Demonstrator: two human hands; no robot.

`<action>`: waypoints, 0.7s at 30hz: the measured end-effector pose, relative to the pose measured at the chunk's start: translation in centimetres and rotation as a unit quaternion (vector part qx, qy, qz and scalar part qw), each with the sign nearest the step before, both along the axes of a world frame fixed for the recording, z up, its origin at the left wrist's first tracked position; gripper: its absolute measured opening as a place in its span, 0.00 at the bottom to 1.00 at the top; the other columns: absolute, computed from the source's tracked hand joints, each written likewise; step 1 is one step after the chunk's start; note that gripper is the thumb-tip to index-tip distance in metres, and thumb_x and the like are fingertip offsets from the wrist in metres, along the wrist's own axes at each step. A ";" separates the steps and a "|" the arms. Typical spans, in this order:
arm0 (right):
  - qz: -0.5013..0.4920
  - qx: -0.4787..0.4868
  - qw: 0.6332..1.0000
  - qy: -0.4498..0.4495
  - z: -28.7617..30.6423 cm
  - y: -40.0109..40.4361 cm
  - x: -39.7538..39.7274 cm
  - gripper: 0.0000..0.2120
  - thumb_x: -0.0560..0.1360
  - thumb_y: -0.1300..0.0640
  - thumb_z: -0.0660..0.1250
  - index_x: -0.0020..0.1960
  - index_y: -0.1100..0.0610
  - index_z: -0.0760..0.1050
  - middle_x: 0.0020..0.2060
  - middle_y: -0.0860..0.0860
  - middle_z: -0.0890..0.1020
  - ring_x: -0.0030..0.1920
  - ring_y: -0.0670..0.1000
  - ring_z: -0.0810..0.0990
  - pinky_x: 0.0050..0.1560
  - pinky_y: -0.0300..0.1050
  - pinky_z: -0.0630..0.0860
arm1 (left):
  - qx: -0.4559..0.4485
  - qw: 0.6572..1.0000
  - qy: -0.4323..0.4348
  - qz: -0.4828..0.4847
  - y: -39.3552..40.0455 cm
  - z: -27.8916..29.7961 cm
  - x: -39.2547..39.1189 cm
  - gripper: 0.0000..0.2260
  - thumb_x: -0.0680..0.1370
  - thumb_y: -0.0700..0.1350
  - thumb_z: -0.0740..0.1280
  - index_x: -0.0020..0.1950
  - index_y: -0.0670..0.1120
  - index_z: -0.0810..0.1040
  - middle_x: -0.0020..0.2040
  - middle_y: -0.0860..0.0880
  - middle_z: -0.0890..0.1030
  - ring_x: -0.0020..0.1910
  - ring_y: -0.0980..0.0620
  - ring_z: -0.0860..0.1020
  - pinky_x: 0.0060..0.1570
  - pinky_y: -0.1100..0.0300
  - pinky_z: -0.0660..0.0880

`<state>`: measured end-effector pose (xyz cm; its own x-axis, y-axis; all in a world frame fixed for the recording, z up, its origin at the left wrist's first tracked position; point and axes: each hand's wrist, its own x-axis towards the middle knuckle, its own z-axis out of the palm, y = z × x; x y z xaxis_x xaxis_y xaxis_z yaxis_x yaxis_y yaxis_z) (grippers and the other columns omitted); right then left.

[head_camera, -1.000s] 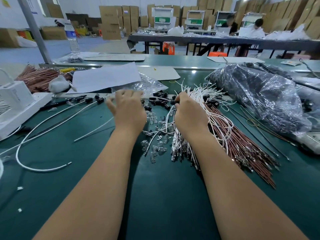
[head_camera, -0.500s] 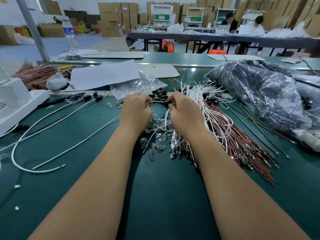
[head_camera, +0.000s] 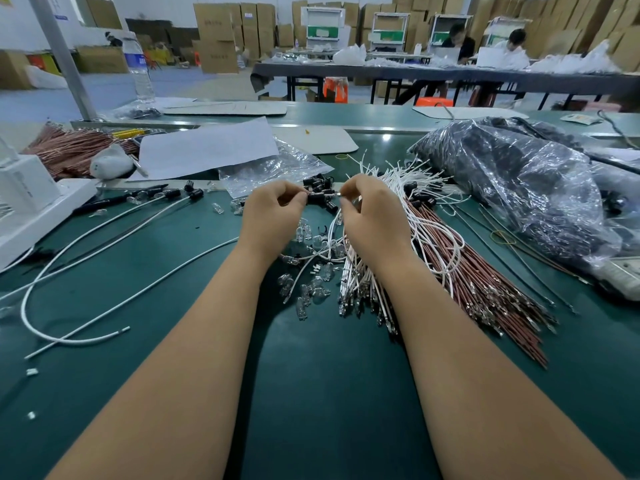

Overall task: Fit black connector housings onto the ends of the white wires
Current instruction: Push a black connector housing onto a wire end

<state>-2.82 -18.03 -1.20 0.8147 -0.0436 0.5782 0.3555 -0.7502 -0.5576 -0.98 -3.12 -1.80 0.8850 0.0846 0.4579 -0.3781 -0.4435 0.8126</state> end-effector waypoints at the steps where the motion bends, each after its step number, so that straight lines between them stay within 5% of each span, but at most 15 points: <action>1: 0.000 -0.001 1.000 -0.006 0.0 0.0 0.0 0.03 0.78 0.60 0.65 0.50 0.56 0.77 0.47 0.51 0.79 0.42 0.49 0.76 0.43 0.44 0.74 | -0.003 1.000 0.003 -0.002 0.0 0.0 0.0 0.05 0.78 0.41 0.67 0.49 0.42 0.82 0.39 0.46 0.82 0.38 0.51 0.78 0.42 0.59 0.76; 6: -0.015 -0.001 1.000 -0.024 -0.3 -0.3 0.2 0.05 0.79 0.59 0.64 0.49 0.57 0.79 0.46 0.50 0.80 0.41 0.47 0.74 0.38 0.40 0.65 | -0.020 0.999 0.021 -0.021 0.1 0.1 -0.2 0.04 0.78 0.41 0.66 0.48 0.43 0.81 0.40 0.46 0.82 0.38 0.52 0.77 0.38 0.66 0.74; 12: 0.002 0.074 0.997 -0.034 -0.1 -0.4 0.3 0.03 0.76 0.59 0.68 0.47 0.55 0.81 0.41 0.47 0.80 0.39 0.47 0.76 0.42 0.43 0.75 | -0.043 0.997 0.031 -0.051 0.2 0.1 -0.4 0.02 0.77 0.40 0.69 0.46 0.46 0.81 0.35 0.49 0.79 0.29 0.61 0.73 0.31 0.71 0.71; 21: 0.025 0.144 0.989 0.000 0.1 -0.6 0.4 0.03 0.74 0.60 0.70 0.44 0.53 0.82 0.36 0.46 0.81 0.34 0.44 0.77 0.38 0.43 0.77 | -0.045 0.998 -0.001 -0.047 0.2 0.2 -0.4 0.06 0.76 0.39 0.69 0.43 0.48 0.80 0.42 0.36 0.82 0.36 0.45 0.78 0.39 0.53 0.77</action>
<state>-2.43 -18.60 -1.12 0.8201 -0.1663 0.5476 0.3882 -0.5414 -0.7458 -1.37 -2.90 -1.64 0.8903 0.0423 0.4534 -0.4156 -0.3317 0.8469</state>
